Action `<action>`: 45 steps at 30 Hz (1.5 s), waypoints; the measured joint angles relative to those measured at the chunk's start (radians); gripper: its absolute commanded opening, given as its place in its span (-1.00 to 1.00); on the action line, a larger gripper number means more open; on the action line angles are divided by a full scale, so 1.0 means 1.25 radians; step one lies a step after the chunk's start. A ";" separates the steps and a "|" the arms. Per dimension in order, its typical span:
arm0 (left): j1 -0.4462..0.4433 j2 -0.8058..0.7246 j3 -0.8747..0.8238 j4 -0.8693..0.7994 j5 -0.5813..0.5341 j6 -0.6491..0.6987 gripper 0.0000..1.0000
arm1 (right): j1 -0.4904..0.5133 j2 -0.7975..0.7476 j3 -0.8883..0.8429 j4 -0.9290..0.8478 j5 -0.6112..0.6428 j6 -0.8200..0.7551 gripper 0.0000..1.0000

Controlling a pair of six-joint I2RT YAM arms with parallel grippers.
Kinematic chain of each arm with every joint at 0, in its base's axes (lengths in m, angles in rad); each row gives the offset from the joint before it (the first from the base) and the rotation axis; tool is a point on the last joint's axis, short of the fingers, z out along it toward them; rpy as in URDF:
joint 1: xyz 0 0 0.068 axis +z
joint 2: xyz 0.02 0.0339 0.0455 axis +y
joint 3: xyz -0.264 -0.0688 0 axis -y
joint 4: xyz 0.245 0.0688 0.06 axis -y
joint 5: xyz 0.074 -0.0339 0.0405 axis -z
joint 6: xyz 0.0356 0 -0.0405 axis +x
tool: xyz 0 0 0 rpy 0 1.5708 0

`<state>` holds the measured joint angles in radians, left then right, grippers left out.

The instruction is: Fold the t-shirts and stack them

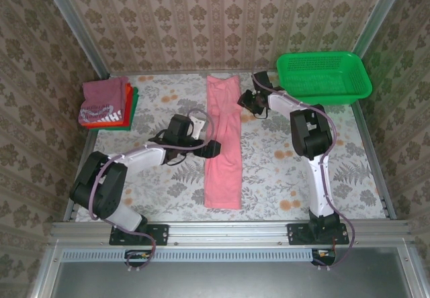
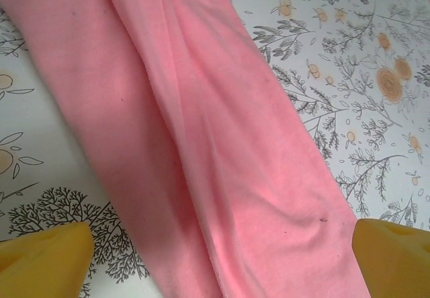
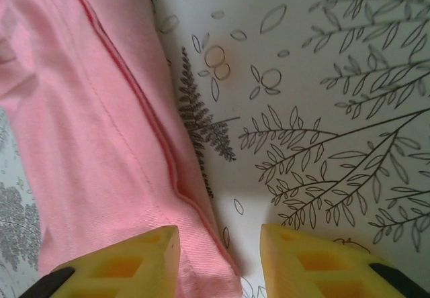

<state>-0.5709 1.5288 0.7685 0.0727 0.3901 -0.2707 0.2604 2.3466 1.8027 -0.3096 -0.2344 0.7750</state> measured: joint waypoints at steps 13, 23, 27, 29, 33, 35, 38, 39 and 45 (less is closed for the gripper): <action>-0.009 -0.021 -0.008 0.027 0.009 0.051 0.99 | -0.009 0.004 0.000 0.018 -0.050 0.022 -0.26; -0.013 -0.068 -0.057 0.084 -0.010 0.078 1.00 | -0.012 -0.020 -0.075 0.092 -0.071 0.034 -0.50; -0.018 -0.088 -0.075 0.103 -0.031 0.099 1.00 | -0.010 -0.020 -0.083 0.099 -0.080 0.039 -0.71; -0.019 -0.092 -0.076 0.113 -0.041 0.108 1.00 | -0.009 -0.020 -0.084 0.099 -0.090 0.038 -0.81; -0.019 -0.094 -0.076 0.128 -0.052 0.116 1.00 | -0.006 -0.020 -0.084 0.098 -0.095 0.038 -0.98; -0.019 -0.094 -0.076 0.131 -0.055 0.116 0.99 | -0.005 -0.022 -0.084 0.096 -0.094 0.034 -1.00; -0.019 -0.094 -0.076 0.134 -0.058 0.116 1.00 | -0.005 -0.036 -0.088 0.096 -0.093 0.031 -1.00; -0.019 -0.094 -0.076 0.134 -0.058 0.116 1.00 | -0.005 -0.044 -0.091 0.095 -0.092 0.030 -1.00; -0.019 -0.094 -0.076 0.135 -0.059 0.116 1.00 | 0.001 -0.101 -0.097 0.089 -0.077 0.009 -1.00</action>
<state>-0.5949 1.4117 0.6735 0.2409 0.3164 -0.1253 0.2615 2.2200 1.6810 -0.1978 -0.3302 0.7856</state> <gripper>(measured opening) 0.997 0.047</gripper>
